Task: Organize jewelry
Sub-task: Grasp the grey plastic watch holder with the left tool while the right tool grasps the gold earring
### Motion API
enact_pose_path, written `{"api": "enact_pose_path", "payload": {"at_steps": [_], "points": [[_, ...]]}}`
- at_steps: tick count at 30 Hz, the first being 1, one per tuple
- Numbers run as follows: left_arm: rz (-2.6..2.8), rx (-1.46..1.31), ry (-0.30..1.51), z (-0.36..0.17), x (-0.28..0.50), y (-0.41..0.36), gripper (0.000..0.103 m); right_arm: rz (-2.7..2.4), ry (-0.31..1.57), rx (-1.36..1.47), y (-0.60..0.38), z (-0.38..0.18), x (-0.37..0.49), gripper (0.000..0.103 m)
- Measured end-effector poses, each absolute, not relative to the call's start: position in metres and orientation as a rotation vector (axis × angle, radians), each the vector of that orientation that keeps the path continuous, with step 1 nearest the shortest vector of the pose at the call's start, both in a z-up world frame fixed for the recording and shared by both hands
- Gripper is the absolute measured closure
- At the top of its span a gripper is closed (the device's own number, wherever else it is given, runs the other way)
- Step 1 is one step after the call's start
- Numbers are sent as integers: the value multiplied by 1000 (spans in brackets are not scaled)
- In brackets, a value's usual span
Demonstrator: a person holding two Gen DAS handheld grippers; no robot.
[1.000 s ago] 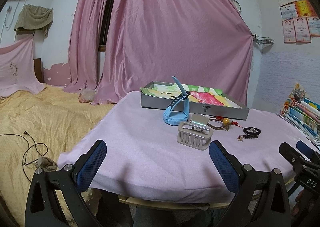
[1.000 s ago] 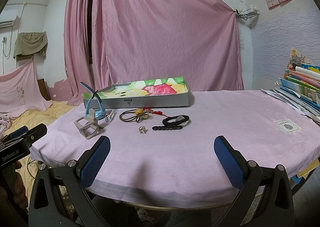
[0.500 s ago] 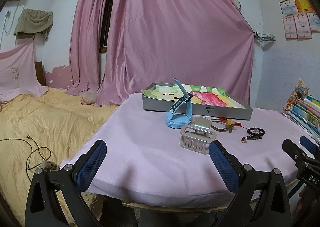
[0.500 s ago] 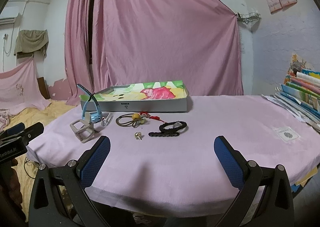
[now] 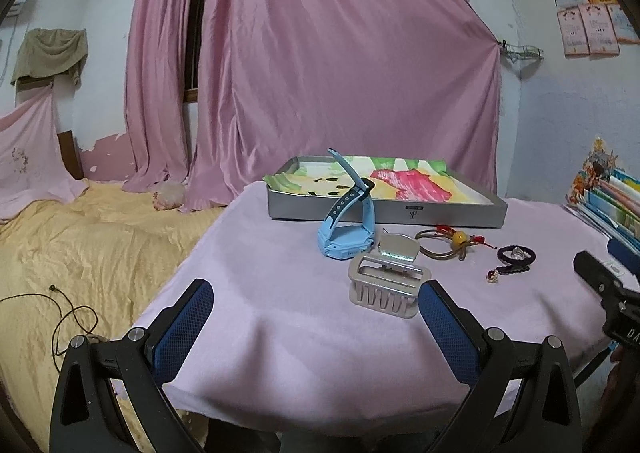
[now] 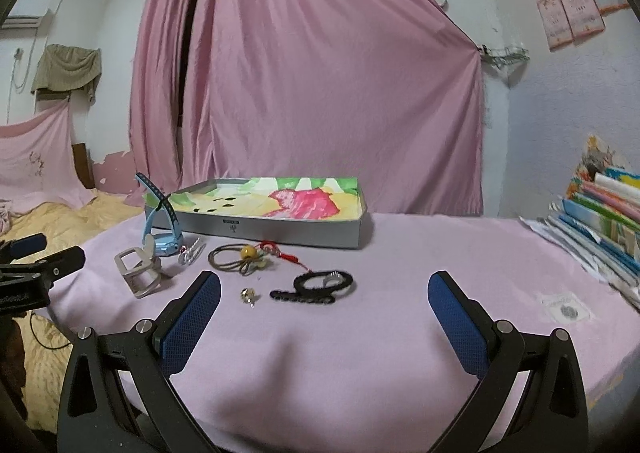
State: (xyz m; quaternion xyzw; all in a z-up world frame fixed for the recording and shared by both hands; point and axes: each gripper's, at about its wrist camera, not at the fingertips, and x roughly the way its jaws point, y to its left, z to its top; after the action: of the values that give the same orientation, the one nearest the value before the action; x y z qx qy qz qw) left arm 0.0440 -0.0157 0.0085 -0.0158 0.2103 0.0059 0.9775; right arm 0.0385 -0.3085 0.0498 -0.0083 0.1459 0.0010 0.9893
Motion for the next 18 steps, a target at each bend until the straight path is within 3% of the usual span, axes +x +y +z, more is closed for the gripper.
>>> {"api": "enact_pose_path", "payload": {"at_steps": [6, 18], "points": [[-26, -8, 466, 8, 62, -20, 0, 5, 296, -47, -316, 58, 51, 1], [-145, 8, 574, -3, 97, -36, 0, 89, 485, 64, -335, 42, 92, 1]]}}
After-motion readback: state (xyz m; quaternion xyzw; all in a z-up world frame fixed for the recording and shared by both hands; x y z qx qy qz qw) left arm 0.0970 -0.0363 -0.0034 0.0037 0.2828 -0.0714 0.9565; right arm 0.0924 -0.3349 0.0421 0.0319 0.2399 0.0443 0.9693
